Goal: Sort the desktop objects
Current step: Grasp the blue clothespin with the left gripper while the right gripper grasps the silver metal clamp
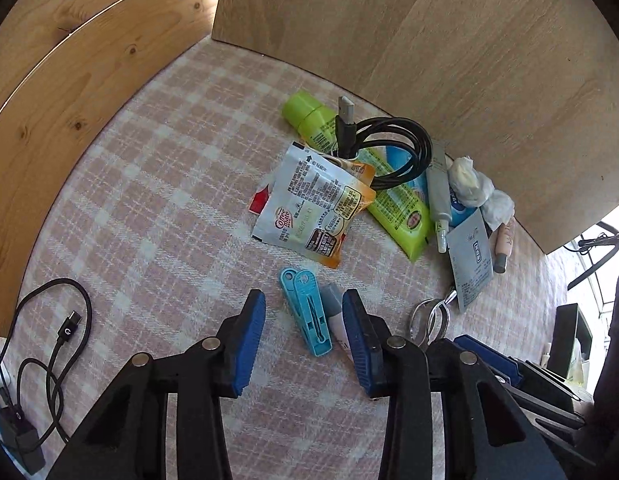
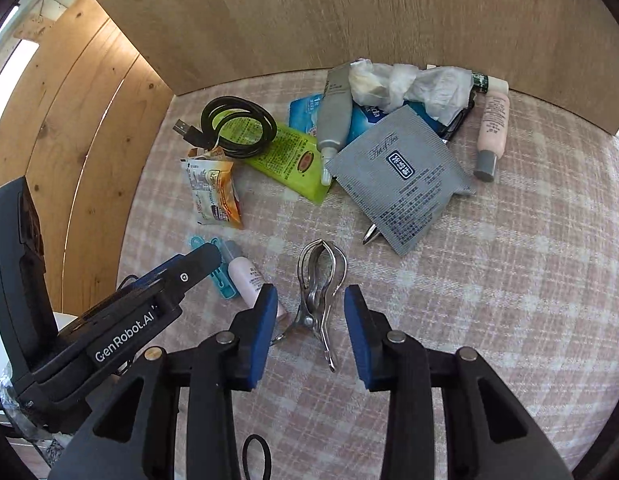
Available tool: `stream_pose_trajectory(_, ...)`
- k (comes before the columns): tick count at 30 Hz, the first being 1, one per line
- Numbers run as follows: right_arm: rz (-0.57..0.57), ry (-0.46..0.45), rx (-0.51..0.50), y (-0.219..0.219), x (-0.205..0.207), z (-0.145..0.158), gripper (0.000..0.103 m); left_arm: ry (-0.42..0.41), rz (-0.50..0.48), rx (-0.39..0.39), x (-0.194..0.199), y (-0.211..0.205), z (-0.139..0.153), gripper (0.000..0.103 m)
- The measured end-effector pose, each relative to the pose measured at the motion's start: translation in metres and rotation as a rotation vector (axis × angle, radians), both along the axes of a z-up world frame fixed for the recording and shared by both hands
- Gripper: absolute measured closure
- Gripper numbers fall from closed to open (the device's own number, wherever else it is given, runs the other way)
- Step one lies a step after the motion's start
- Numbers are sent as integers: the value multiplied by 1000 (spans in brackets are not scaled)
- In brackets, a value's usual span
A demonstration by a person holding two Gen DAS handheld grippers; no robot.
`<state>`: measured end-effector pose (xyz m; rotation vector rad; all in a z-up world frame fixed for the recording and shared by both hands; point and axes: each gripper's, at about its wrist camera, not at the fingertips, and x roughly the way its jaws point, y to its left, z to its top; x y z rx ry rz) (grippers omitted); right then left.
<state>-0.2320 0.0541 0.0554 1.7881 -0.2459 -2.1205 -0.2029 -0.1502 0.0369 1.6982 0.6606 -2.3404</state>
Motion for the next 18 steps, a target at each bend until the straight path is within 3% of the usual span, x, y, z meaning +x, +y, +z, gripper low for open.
stream_pose_trajectory(8,5,-2,66,-11,-2,-13,69,-9,11,-10,3,-2,-5,72)
stream_pose_trajectory(18,12,-5,98,-9,0,-21,77,-15,-14,-39,0,14,-10,73)
